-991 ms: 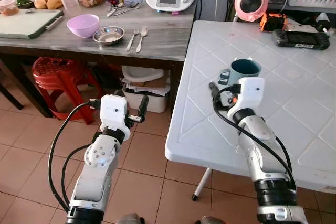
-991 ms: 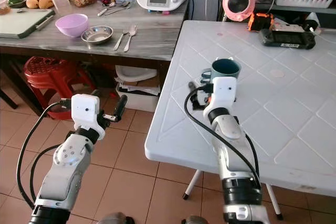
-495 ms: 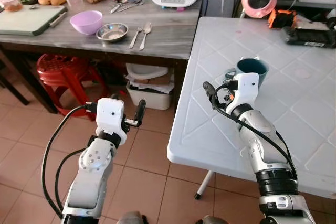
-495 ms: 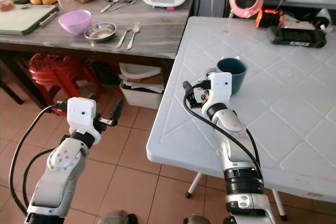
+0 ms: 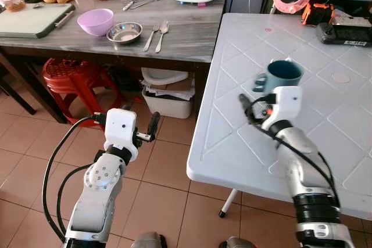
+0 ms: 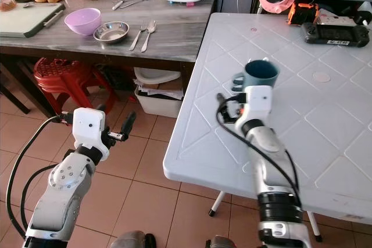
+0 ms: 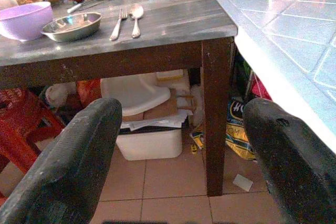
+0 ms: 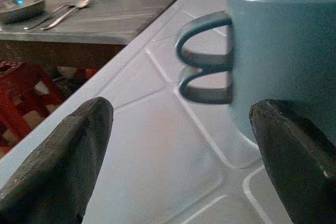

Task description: Setting the table

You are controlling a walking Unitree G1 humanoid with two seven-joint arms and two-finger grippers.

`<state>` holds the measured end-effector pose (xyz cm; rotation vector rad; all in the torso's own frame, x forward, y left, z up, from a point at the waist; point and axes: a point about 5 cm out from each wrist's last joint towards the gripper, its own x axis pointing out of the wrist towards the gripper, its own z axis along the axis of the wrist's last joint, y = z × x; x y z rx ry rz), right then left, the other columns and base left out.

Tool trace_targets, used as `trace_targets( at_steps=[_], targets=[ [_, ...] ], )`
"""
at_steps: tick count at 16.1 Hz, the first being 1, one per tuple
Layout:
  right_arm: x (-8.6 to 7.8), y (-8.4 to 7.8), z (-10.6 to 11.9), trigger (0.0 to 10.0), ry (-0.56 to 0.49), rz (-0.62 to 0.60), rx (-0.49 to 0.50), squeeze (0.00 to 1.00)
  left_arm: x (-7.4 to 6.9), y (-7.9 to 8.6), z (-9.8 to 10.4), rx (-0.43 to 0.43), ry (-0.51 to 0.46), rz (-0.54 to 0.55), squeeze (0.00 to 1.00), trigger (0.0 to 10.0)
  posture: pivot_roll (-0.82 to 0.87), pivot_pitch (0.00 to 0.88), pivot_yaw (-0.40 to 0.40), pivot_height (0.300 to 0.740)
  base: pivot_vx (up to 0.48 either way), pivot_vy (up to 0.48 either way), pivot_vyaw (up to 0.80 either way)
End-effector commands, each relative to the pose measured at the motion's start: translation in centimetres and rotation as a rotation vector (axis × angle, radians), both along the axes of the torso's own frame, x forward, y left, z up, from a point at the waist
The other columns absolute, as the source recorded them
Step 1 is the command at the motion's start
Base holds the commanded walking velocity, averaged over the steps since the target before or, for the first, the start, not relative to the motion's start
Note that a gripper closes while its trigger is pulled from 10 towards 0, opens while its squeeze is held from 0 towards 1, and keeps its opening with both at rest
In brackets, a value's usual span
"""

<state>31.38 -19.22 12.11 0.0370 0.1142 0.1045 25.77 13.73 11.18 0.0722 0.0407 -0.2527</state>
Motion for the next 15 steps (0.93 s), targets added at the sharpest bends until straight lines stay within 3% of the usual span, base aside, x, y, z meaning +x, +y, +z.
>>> trace_targets(
  at_steps=[1,6,10,15],
  targets=[
    [0.0,-0.2,0.4,10.0,-0.023,-0.007,0.01,0.0,0.1,0.3,0.5,0.011,-0.015,0.004,0.0,10.0,0.04,0.038,0.107,0.74,0.0,0.0,0.0],
    [0.4,-1.1,1.0,10.0,-0.048,-0.031,-0.006,0.0,0.3,0.5,0.6,0.017,-0.016,0.003,0.0,10.0,0.04,0.026,0.109,0.74,0.0,0.0,0.0],
    [0.1,-3.0,1.1,10.0,-0.059,-0.12,-0.018,0.0,0.5,0.6,0.7,0.021,-0.02,0.007,0.0,10.0,0.05,0.018,0.11,0.74,0.0,0.0,0.0],
    [-0.5,-4.3,1.0,10.0,-0.066,-0.206,-0.049,0.0,0.6,0.5,0.7,0.016,-0.025,0.007,0.0,10.0,0.04,0.007,0.106,0.74,0.0,0.0,0.0]
  ],
)
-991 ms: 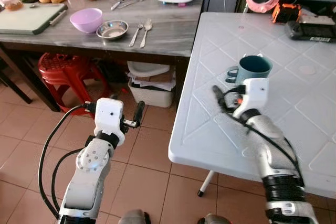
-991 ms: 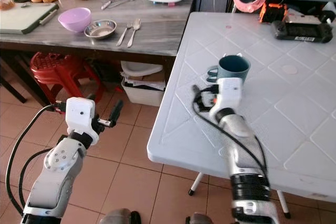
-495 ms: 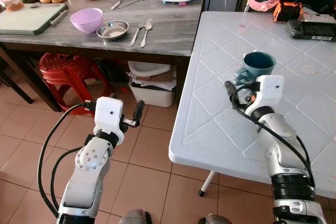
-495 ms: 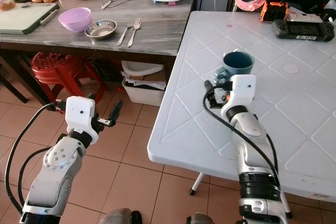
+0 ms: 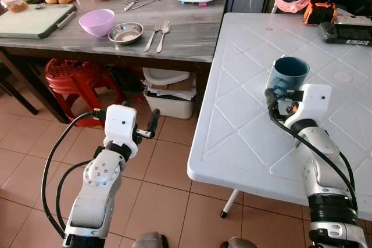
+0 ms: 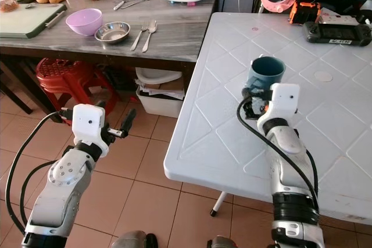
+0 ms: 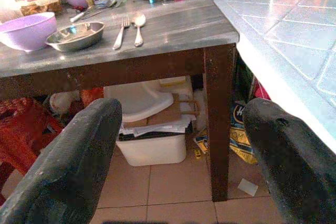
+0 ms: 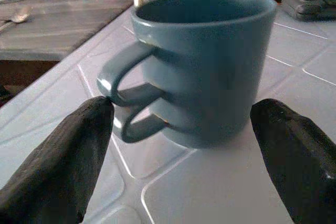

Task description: Setting the table

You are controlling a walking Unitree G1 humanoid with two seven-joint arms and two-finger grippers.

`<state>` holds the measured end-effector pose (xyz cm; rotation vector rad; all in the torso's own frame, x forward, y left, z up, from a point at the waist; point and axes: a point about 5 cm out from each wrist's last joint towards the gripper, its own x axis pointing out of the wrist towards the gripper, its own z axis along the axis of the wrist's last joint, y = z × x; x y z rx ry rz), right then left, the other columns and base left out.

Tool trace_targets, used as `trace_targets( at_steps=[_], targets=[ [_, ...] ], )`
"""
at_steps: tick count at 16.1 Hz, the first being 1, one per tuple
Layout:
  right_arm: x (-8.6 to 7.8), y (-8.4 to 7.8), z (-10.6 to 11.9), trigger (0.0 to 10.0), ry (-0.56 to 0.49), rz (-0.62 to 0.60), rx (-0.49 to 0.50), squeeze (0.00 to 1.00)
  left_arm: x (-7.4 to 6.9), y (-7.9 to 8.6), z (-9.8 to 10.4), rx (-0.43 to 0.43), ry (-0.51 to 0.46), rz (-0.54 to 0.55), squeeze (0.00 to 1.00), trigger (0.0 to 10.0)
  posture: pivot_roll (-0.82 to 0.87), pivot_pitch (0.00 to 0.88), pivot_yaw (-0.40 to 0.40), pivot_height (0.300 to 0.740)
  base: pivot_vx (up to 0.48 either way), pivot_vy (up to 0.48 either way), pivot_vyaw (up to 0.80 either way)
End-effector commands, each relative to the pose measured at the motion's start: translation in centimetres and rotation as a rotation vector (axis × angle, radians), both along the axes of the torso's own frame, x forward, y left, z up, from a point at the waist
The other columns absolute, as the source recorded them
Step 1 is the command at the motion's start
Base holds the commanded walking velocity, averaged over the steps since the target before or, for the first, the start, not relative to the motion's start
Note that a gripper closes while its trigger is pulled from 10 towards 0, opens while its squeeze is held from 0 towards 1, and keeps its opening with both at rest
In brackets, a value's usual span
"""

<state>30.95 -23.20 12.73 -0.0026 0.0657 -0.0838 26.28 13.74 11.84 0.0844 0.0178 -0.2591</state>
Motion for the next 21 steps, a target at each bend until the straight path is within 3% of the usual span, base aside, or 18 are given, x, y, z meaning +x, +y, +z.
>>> trace_targets(
  at_steps=[1,3,6,13,16,17,21],
  targets=[
    [-0.2,-0.7,0.4,10.0,-0.02,-0.037,-0.014,0.0,0.1,0.4,0.1,0.005,-0.002,0.014,0.0,10.0,0.04,0.006,0.106,0.74,0.0,0.0,0.0],
    [-0.4,-1.5,0.4,10.0,-0.02,-0.077,-0.038,0.0,0.2,0.4,0.1,0.003,-0.004,0.014,0.0,10.0,0.04,0.002,0.103,0.74,0.0,0.0,0.0],
    [-0.3,-1.4,0.4,10.0,-0.021,-0.08,-0.036,0.0,0.3,0.4,0.1,0.001,-0.005,0.014,0.0,10.0,0.04,0.0,0.1,0.74,0.0,0.0,0.0],
    [1.9,2.4,1.0,10.0,-0.06,-0.039,-0.017,0.0,0.4,0.1,0.0,-0.001,-0.008,0.012,0.0,10.0,0.05,0.0,0.096,0.74,0.0,0.0,0.0],
    [2.2,2.5,1.3,10.0,-0.071,-0.067,-0.031,0.0,0.4,0.0,0.0,-0.003,-0.009,0.01,0.0,10.0,0.04,0.0,0.092,0.74,0.0,0.0,0.0],
    [2.0,1.8,1.2,10.0,-0.057,-0.145,-0.048,0.0,0.5,-0.1,0.0,-0.009,-0.01,0.011,0.0,10.0,0.04,0.0,0.085,0.74,0.0,0.0,0.0],
    [1.5,0.4,0.9,10.0,-0.044,-0.213,-0.077,0.0,0.3,-0.2,-0.1,-0.019,-0.008,0.011,0.0,10.0,0.03,0.0,0.081,0.74,0.0,0.0,0.0]
  ],
)
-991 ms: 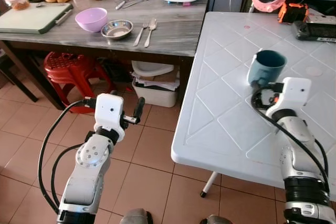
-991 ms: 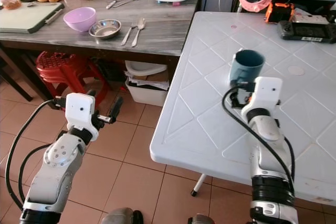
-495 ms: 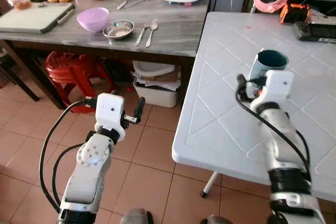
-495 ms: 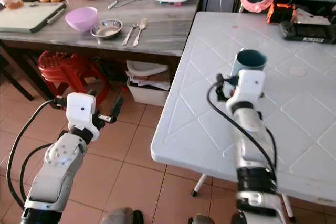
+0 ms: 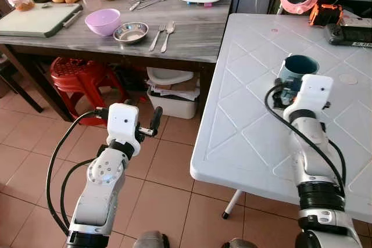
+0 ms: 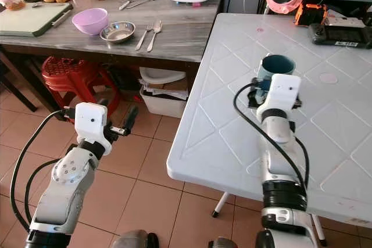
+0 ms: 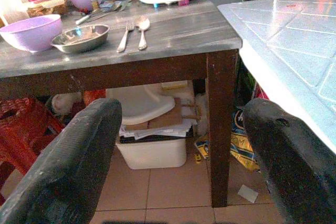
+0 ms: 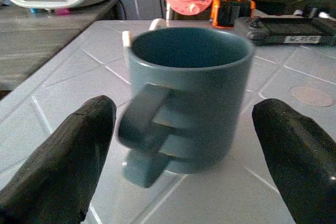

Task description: Setting the table

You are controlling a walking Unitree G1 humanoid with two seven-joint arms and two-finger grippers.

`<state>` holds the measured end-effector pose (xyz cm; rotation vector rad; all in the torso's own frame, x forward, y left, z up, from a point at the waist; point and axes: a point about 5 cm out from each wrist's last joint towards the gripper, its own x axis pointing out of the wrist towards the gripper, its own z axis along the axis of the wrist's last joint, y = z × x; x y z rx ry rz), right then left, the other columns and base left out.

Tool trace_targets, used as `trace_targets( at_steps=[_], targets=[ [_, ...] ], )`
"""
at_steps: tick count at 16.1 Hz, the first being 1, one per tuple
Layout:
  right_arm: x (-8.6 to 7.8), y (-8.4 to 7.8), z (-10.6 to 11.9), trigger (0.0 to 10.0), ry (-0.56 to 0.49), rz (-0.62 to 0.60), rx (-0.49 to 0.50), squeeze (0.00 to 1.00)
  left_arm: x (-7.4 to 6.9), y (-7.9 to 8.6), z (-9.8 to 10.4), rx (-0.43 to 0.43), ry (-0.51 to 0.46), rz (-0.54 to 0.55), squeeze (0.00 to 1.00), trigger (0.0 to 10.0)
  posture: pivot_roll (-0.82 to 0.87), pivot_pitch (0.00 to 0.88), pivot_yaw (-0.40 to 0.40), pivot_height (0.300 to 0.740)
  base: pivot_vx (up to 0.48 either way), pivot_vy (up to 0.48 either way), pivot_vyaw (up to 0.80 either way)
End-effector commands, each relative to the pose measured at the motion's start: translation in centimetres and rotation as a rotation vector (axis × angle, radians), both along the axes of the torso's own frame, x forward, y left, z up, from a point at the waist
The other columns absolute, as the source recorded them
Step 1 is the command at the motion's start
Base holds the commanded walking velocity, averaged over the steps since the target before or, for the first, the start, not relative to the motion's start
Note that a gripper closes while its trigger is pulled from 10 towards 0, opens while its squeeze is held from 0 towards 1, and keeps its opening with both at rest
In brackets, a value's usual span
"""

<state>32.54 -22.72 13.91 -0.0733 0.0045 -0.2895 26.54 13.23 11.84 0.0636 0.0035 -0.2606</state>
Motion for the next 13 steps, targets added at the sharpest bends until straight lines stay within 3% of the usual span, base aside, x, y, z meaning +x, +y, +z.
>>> trace_targets(
  at_steps=[1,8,9,10,11,13],
  targets=[
    [-0.3,-0.7,-0.3,10.0,0.019,-0.041,-0.012,0.0,0.1,0.2,-0.2,0.001,0.004,0.013,0.0,10.0,0.03,0.0,0.082,0.74,0.0,0.0,0.0],
    [-0.4,-2.1,-0.5,10.0,0.052,-0.118,-0.037,0.0,0.1,0.2,-0.2,-0.001,0.003,0.012,0.0,10.0,0.03,0.0,0.082,0.74,0.0,0.0,0.0],
    [-0.2,-1.8,-0.5,9.0,0.048,-0.106,-0.031,0.0,0.1,0.2,-0.1,0.0,0.003,0.011,0.0,10.0,0.03,0.0,0.084,0.74,0.0,0.0,0.0],
    [-0.1,-1.6,-0.5,9.0,0.046,-0.099,-0.024,0.0,0.1,0.2,-0.1,0.0,0.003,0.01,0.0,10.0,0.03,0.0,0.084,0.74,0.0,0.0,0.0],
    [0.1,-1.4,-0.4,0.0,0.044,-0.094,-0.022,0.0,0.1,0.2,-0.1,0.0,0.002,0.01,0.0,10.0,0.03,0.0,0.085,0.74,0.0,0.0,0.0],
    [0.6,-1.0,-0.1,0.0,0.04,-0.07,-0.018,0.0,0.2,0.2,-0.1,0.001,0.002,0.01,0.0,10.0,0.03,0.0,0.085,0.74,0.0,0.0,0.0]
  ],
)
